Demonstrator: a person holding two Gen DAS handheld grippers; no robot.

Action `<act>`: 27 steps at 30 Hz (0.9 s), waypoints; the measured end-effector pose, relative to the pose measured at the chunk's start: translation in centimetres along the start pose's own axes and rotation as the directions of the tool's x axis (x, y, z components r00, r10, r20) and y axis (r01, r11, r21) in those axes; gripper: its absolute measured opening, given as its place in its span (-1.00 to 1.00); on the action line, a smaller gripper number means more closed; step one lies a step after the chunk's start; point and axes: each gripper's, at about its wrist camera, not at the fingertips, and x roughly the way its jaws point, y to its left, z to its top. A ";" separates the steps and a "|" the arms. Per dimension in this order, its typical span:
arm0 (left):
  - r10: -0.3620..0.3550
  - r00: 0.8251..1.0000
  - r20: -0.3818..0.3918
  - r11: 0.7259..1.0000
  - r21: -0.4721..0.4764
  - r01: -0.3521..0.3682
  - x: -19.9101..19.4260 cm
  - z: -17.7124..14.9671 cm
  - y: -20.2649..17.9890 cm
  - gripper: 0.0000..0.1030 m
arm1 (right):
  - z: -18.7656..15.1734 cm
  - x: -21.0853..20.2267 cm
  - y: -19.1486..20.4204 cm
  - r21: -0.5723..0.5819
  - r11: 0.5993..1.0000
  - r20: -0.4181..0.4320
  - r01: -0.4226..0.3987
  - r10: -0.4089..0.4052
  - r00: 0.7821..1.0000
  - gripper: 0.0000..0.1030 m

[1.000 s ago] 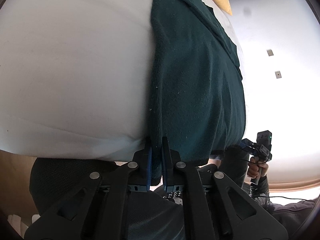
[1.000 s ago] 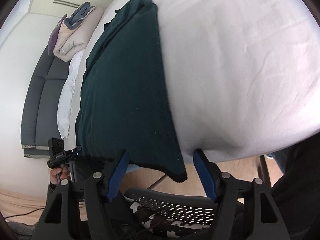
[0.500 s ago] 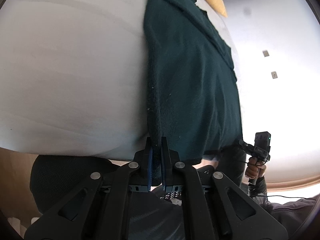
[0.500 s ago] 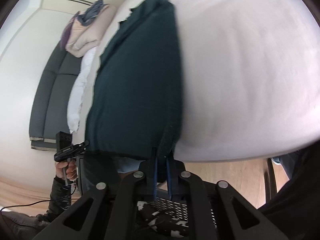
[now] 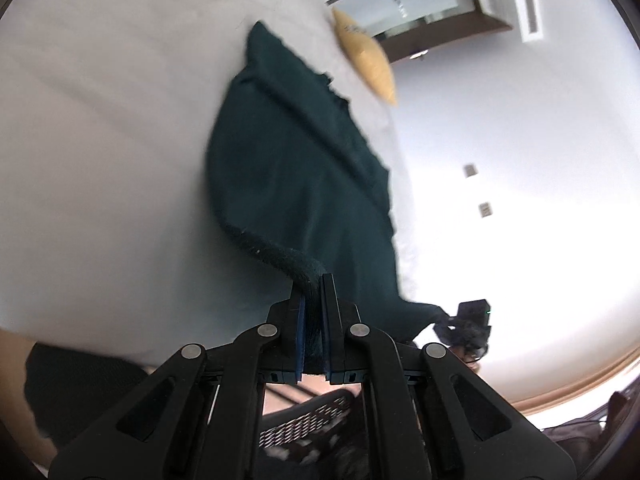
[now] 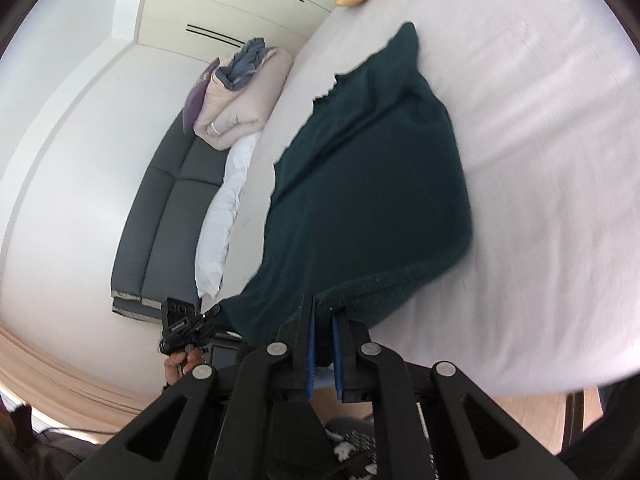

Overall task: Fold small clothes
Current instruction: 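Lift the hem with both tools and fold it toward the collar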

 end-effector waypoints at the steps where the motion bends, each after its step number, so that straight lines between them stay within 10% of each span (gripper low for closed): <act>1: -0.009 1.000 0.009 1.000 -0.001 0.009 0.1 0.3 -0.3 -0.91 | 0.4 0.1 0.1 0.000 1.000 0.004 -0.002 0.002 1.000 -0.83; 27: -0.047 0.981 0.191 0.996 -0.068 0.060 4.1 15.6 -2.7 -0.91 | 16.1 5.7 0.3 0.047 0.998 0.173 0.032 -0.040 0.984 -0.83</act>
